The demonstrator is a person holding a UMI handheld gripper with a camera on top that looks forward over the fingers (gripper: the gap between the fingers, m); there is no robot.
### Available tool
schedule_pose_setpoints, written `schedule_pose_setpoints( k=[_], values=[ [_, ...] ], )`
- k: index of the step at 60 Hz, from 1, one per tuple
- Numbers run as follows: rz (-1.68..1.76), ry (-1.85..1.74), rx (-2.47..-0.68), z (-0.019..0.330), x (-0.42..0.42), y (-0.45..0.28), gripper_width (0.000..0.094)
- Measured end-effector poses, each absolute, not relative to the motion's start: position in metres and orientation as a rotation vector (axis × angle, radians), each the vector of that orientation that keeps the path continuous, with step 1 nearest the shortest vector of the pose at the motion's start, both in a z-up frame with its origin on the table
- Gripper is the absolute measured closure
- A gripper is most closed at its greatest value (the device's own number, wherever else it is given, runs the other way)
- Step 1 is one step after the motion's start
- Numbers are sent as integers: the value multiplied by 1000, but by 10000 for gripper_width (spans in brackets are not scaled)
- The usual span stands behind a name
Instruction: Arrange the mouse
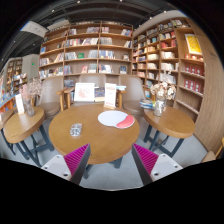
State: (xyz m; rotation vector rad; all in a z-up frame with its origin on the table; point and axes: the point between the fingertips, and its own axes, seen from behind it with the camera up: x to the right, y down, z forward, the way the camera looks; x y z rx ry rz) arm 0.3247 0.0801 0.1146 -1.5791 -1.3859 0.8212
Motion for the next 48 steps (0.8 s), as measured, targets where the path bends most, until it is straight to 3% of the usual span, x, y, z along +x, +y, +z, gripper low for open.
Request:
schedule_pose_setpoints(
  k=[5,17,33,48],
  values=[
    [853,-1424,-1586,125,338,33,83],
    [904,-1496,-1558,111,304,-35,81],
    [949,-1615,-1545,60,261,-105,82],
    [875,-1619,-1606,18,211,-110,83]
  ],
)
